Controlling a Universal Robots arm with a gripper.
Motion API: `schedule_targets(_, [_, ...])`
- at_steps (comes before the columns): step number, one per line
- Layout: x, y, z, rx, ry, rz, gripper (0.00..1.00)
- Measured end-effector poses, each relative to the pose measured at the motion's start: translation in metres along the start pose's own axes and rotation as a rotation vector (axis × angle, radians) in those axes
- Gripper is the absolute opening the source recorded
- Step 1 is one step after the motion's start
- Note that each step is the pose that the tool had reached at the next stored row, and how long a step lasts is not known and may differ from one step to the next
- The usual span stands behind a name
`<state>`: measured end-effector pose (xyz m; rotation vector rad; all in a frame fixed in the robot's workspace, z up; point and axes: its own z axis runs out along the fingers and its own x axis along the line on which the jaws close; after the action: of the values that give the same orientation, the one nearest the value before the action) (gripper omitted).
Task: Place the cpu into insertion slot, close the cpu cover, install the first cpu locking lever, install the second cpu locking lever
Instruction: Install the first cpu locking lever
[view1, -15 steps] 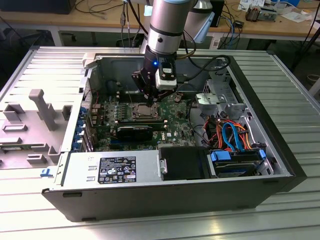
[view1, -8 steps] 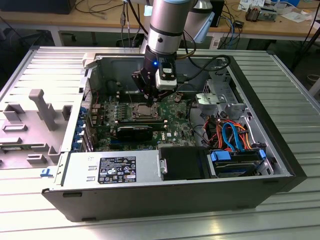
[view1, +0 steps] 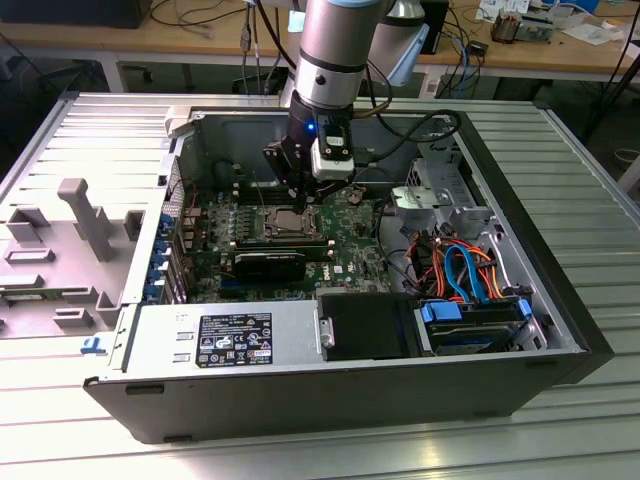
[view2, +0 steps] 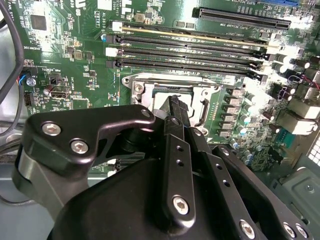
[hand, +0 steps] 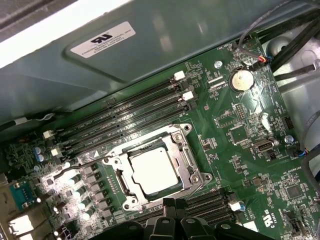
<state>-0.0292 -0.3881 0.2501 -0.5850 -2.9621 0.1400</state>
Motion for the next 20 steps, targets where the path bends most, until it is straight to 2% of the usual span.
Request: schedule_targets(20, [0.0, 0.0, 0.0, 0.0015, -0.0017, -0.015, 0.11])
